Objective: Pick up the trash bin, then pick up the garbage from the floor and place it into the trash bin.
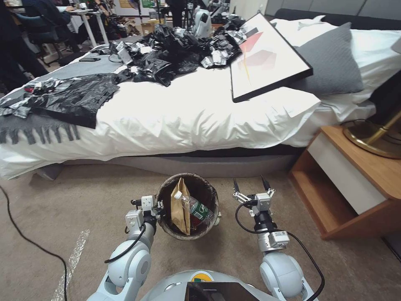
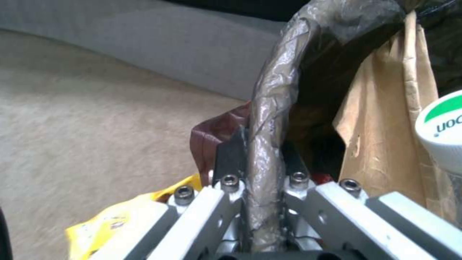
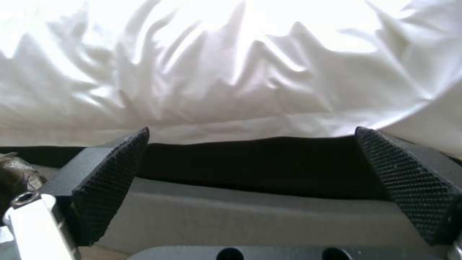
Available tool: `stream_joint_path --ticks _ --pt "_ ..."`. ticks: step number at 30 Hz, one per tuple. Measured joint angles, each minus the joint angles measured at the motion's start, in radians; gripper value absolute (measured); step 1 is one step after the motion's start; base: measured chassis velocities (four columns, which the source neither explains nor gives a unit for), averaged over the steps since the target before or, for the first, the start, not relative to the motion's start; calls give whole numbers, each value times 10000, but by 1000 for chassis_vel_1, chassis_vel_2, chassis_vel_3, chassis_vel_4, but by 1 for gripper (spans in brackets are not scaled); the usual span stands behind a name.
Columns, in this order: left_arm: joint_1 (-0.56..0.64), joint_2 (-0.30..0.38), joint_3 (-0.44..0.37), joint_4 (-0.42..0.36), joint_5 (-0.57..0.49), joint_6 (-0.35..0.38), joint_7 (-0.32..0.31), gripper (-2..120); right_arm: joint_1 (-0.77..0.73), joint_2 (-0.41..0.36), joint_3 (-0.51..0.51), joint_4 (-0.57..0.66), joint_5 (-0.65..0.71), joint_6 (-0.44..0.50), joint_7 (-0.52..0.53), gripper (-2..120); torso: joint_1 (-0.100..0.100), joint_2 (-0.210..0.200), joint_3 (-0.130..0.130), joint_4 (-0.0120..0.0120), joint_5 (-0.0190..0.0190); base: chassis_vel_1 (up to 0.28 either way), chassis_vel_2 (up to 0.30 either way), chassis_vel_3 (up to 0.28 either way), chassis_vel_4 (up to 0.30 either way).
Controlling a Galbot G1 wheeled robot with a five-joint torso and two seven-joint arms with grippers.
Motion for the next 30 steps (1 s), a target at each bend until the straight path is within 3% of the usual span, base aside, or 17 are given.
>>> stream_joint_path --ticks 19,30 --pt "-84 -13 57 149 73 -310 11 0 -10 23 76 -2 -61 27 -3 100 0 0 0 5 0 112 112 105 112" --pt "-138 0 81 203 240 -547 113 0 -7 2 94 -5 -64 24 27 100 0 0 0 -3 0 12 5 6 9"
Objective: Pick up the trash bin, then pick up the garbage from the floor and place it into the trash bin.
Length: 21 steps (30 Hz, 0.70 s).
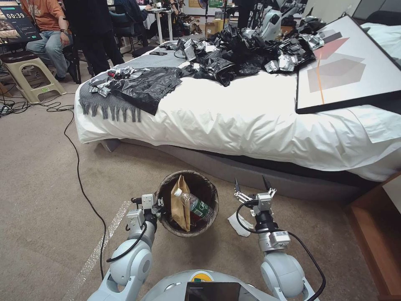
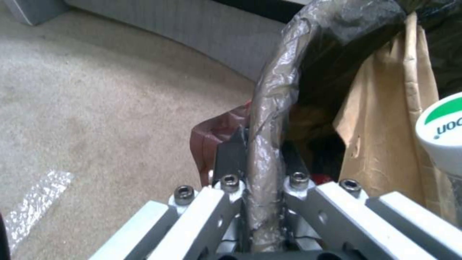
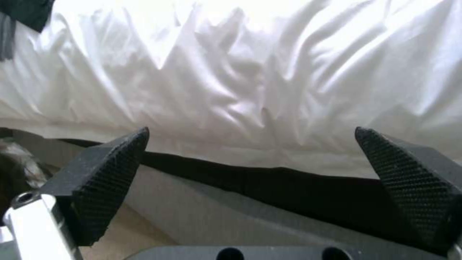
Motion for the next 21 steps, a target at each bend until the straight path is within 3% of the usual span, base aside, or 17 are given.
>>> stream_joint_path --ticks 21 --pt "-53 16 0 6 46 -53 17 0 -36 -190 19 66 69 -381 135 100 0 0 0 2 0 0 0 0 0"
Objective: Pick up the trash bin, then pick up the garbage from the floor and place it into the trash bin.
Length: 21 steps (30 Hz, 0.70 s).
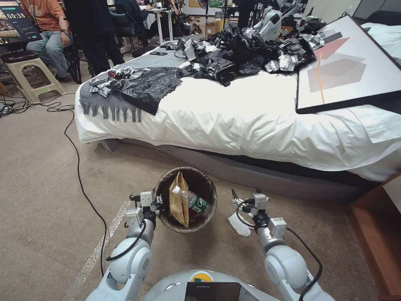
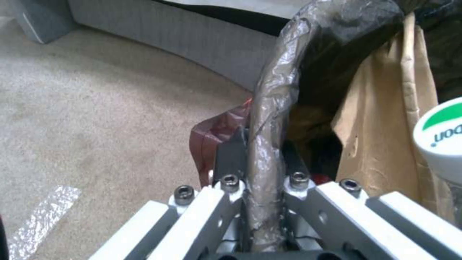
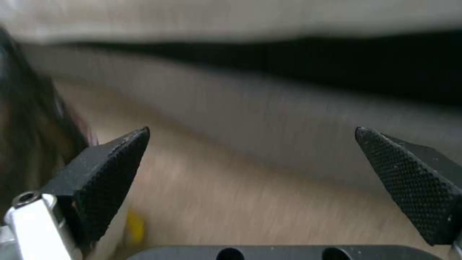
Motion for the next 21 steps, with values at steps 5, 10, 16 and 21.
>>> stream_joint_path --ticks 5,10,16,21 --pt "-11 -12 9 11 74 -74 30 0 -14 -228 -5 238 656 -800 -12 100 0 0 0 0 0 0 0 0 0" --pt "-40 -12 -41 22 168 -179 50 0 280 -653 -146 93 2119 -2569 -31 100 0 0 0 4 -2 0 0 0 0" --pt "-94 -31 -63 32 202 -193 71 0 1213 -1509 -714 -1000 4019 -4380 65 100 0 0 0 -1 1 0 0 0 0" --pt "-126 -65 -38 112 249 -193 92 0 1929 -2088 -1061 -1862 4858 -5383 141 100 0 0 0 1 2 0 0 0 0"
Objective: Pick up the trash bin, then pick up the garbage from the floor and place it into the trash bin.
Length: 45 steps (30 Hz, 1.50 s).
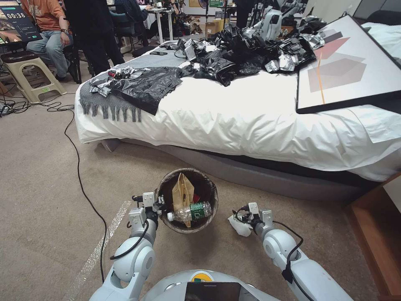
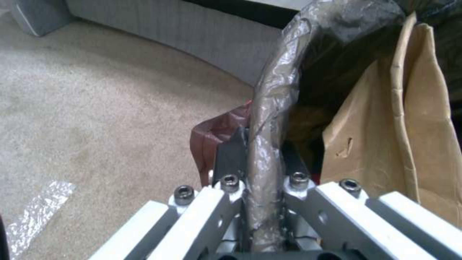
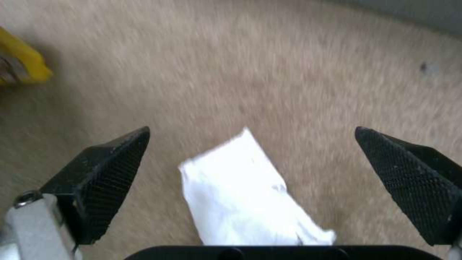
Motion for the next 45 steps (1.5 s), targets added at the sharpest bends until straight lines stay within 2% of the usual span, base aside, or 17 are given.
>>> stream_joint_path --ticks 3,11,30,34,37,40,41,42,44,45 --pt "-25 -104 36 121 79 -1 17 0 731 -403 -374 -1010 498 -681 -18 100 0 0 0 0 -2 0 0 0 0" --pt "-47 -191 82 227 181 -13 35 0 1470 -281 -839 -2751 402 -777 -333 100 0 0 0 -2 -1 0 0 0 0" --pt "-9 -249 121 231 331 -31 56 0 2126 365 -1357 -4400 -214 -683 -762 100 0 0 0 -1 -3 0 0 0 0" --pt "-5 -250 124 228 343 -40 56 0 2105 491 -1343 -4628 -332 -561 -786 91 0 0 -1 0 -3 0 0 0 0" --pt "-1 -280 160 228 385 -67 55 0 2018 638 -1319 -4846 -472 -433 -862 76 0 0 -1 0 -2 0 0 0 0" --pt "-4 -282 159 228 388 -70 54 0 1996 652 -1292 -4901 -514 -379 -893 71 0 0 -1 -1 -3 0 0 0 0" --pt "-11 -284 151 228 388 -73 54 0 1977 661 -1260 -4959 -558 -305 -919 64 0 1 -1 -2 -6 0 0 0 0" --pt "-11 -284 151 228 388 -73 54 0 1977 661 -1260 -4959 -558 -305 -919 64 0 1 -1 -2 -6 0 0 0 0" --pt "-18 -278 128 228 386 -78 52 0 1968 668 -1211 -5059 -624 -179 -959 53 0 1 -2 -4 -10 0 0 0 0" --pt "-18 -278 128 228 386 -78 52 0 1968 668 -1211 -5059 -624 -179 -959 53 0 1 -2 -4 -10 0 0 0 0"
